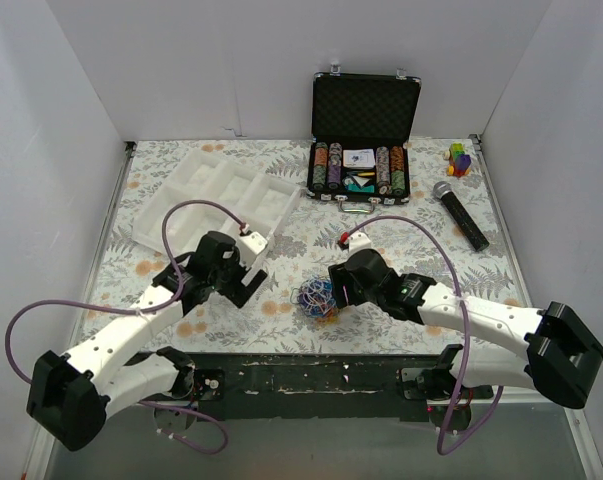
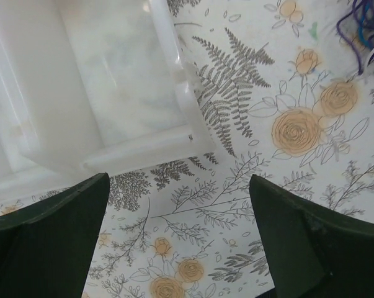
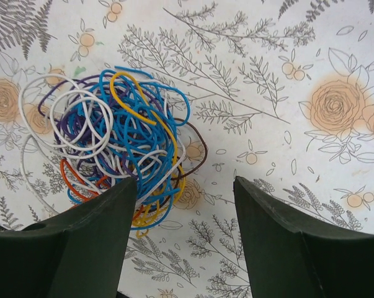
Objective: Untangle the cables
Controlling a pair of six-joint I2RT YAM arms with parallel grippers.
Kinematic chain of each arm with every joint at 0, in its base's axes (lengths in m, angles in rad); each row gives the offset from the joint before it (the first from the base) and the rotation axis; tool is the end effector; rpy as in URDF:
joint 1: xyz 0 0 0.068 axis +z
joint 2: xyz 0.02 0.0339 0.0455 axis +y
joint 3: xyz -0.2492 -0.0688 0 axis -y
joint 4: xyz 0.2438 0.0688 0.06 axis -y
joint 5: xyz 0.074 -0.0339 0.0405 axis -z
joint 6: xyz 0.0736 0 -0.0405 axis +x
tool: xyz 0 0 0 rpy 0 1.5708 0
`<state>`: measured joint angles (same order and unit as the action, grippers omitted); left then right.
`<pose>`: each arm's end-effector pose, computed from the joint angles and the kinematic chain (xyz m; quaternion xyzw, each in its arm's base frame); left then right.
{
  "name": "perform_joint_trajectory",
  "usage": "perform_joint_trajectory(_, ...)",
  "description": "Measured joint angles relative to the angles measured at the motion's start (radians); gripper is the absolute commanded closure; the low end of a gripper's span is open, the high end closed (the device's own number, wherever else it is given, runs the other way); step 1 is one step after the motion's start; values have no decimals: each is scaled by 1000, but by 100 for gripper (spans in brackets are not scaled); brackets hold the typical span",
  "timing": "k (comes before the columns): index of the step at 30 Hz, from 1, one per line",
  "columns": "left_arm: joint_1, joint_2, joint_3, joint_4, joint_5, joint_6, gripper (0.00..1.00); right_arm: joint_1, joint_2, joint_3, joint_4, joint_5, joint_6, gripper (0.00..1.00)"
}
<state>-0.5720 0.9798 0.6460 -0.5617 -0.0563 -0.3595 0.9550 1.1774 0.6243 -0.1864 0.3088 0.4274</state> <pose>0.1900 -0.1174 0.1821 0.0908 0.9388 -0.1250 0.3078 0.1742 0.2074 0.1695 -0.1758 0.8889 0.1459 0.3971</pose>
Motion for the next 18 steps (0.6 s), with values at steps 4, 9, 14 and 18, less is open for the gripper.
perform_joint_trajectory(4,0,93,142,-6,0,-100,2,-1,-14,24,0,2,-8,26)
perform_joint_trajectory(9,-2,327,336,72,-18,-256,7,-2,-36,34,1,3,-7,26)
perform_joint_trajectory(14,-11,517,356,99,-41,-316,17,-5,-69,34,0,5,-5,26)
perform_joint_trajectory(18,-14,574,330,132,-76,-322,23,-5,-109,34,0,6,-3,26)
